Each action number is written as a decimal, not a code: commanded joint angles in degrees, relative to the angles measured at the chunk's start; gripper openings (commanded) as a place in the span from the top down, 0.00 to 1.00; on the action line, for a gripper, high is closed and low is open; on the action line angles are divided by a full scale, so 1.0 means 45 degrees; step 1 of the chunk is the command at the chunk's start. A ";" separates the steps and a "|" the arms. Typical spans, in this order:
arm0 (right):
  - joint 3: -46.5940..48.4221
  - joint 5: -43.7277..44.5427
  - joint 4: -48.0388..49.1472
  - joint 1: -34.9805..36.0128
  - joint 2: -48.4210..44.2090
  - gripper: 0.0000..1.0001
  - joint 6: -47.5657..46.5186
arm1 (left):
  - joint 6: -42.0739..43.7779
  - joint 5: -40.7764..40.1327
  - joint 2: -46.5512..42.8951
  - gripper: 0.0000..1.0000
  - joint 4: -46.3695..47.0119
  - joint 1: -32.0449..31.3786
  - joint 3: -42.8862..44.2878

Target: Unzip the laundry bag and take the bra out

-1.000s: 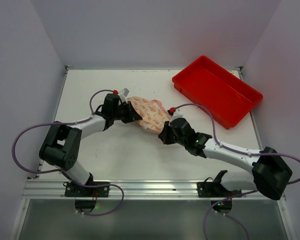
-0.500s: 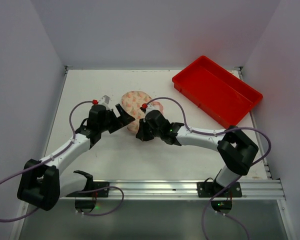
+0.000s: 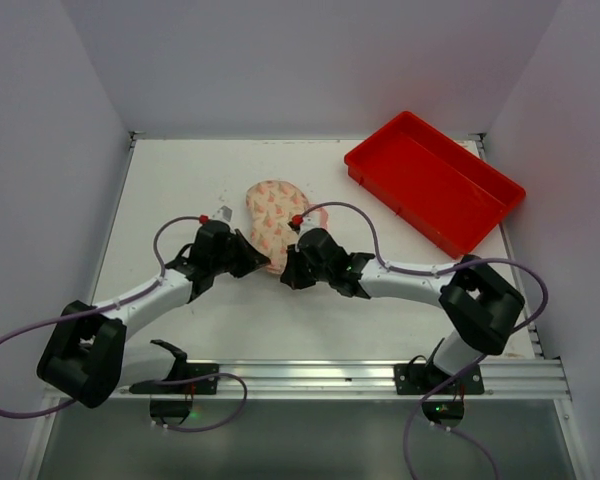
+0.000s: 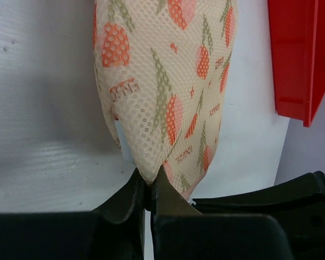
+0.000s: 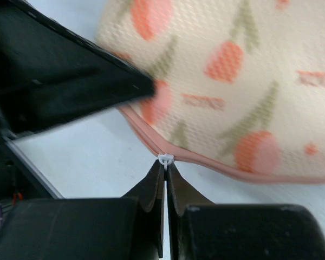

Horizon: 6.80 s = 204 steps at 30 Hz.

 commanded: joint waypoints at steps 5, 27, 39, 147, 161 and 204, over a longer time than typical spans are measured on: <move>-0.2423 0.1389 -0.0647 -0.0788 -0.3404 1.00 -0.0340 | 0.3475 -0.0915 0.0637 1.00 -0.2064 0.1111 0.2096; 0.1871 -0.0502 0.1247 0.0090 0.0575 1.00 0.0675 | 0.2081 -0.0153 -0.0470 0.02 -0.1995 0.2033 0.1538; 0.1540 -0.0561 0.1501 0.0149 0.1085 1.00 0.0733 | -0.0564 0.0201 -0.0067 0.40 0.1548 0.0822 -0.0402; -0.0019 -0.1459 -0.0196 -0.0650 -0.0612 1.00 -0.1803 | 0.1681 0.0958 0.1047 1.00 0.0259 0.1290 0.1200; -0.1666 -0.1908 -0.3012 -0.4050 -0.2881 1.00 -0.2977 | 0.3246 0.4184 -0.0061 1.00 -0.0895 0.2307 0.0364; -0.3011 0.2017 -0.3284 -0.3054 -0.9950 0.06 -0.2060 | 0.3733 0.1137 0.0168 0.50 -0.0659 0.1936 0.0849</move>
